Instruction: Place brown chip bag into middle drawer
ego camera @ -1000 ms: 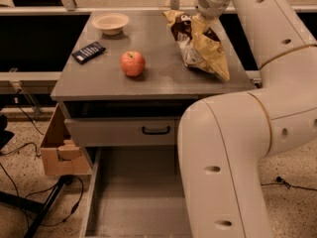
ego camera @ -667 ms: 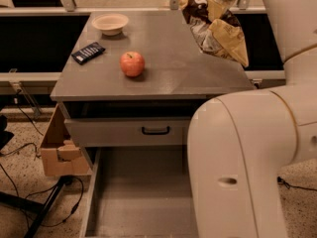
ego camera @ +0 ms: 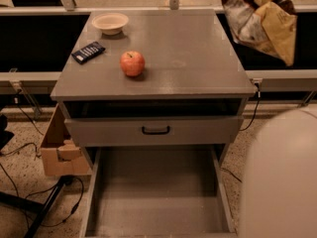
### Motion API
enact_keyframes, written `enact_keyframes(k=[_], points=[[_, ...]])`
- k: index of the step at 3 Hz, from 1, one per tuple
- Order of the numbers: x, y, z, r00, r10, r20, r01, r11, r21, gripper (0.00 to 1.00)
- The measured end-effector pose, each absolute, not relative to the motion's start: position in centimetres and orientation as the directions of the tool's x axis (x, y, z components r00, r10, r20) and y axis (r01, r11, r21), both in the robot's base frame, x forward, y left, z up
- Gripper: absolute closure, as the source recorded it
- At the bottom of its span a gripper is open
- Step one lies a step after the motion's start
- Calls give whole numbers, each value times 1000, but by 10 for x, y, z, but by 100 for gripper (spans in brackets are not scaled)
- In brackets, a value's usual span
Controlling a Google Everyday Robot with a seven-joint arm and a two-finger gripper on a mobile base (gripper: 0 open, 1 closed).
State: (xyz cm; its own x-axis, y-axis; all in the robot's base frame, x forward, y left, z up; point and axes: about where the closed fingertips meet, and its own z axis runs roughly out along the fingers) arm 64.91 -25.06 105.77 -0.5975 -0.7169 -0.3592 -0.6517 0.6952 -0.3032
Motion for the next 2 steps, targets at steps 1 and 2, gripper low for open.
enact_keyframes(k=[1, 2], points=[[581, -285, 1073, -612, -676, -411, -637, 729, -251, 100], [511, -285, 1101, -549, -643, -533, -641, 734, -225, 100]])
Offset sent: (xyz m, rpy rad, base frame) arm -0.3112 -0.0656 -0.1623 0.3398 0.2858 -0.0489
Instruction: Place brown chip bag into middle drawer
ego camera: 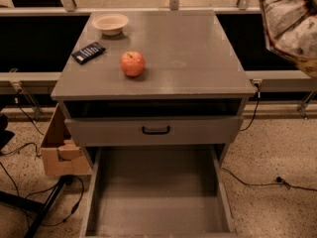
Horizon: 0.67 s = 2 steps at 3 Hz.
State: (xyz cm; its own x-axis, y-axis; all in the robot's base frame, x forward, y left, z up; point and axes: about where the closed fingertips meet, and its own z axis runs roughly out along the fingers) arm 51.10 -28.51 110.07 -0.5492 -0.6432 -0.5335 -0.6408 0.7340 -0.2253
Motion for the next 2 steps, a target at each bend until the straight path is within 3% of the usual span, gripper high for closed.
enact_keyframes(k=[2], points=[[422, -197, 1125, -196, -651, -733, -752, 580, -313, 100]])
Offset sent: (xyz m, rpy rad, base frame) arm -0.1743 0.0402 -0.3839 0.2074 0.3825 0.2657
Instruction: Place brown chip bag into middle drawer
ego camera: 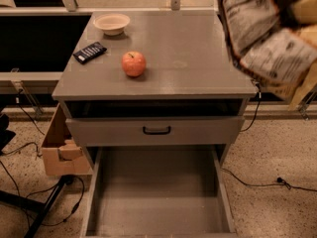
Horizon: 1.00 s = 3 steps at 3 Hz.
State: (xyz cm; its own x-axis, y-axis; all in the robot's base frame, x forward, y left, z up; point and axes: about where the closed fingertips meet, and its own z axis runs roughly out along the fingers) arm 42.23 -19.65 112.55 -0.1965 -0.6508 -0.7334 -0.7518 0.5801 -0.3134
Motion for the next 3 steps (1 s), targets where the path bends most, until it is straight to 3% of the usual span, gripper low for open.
enact_keyframes(k=[1, 2, 3], points=[[404, -186, 1055, -204, -661, -722, -804, 534, -261, 100], [413, -186, 943, -328, -701, -634, -842, 521, -140, 100], [417, -184, 820, -491, -743, -454, -839, 544, 16, 100]])
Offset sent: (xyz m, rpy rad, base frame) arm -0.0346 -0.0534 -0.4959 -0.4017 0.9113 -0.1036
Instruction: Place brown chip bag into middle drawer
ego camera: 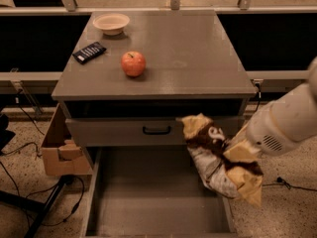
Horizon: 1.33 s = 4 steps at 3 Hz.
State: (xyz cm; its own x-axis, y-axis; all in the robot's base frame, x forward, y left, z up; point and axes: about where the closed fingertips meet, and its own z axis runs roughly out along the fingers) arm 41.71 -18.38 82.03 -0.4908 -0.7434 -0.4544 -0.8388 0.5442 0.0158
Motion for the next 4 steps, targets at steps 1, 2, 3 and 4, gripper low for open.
enact_keyframes(k=[1, 2, 3, 4], points=[[414, -192, 780, -555, -760, -339, -815, 578, 37, 100], [414, -194, 784, -557, -756, -344, -811, 584, 29, 100], [414, -168, 758, -501, -787, -361, -850, 525, 35, 100], [413, -122, 706, -368, -845, -388, -920, 391, 23, 100]])
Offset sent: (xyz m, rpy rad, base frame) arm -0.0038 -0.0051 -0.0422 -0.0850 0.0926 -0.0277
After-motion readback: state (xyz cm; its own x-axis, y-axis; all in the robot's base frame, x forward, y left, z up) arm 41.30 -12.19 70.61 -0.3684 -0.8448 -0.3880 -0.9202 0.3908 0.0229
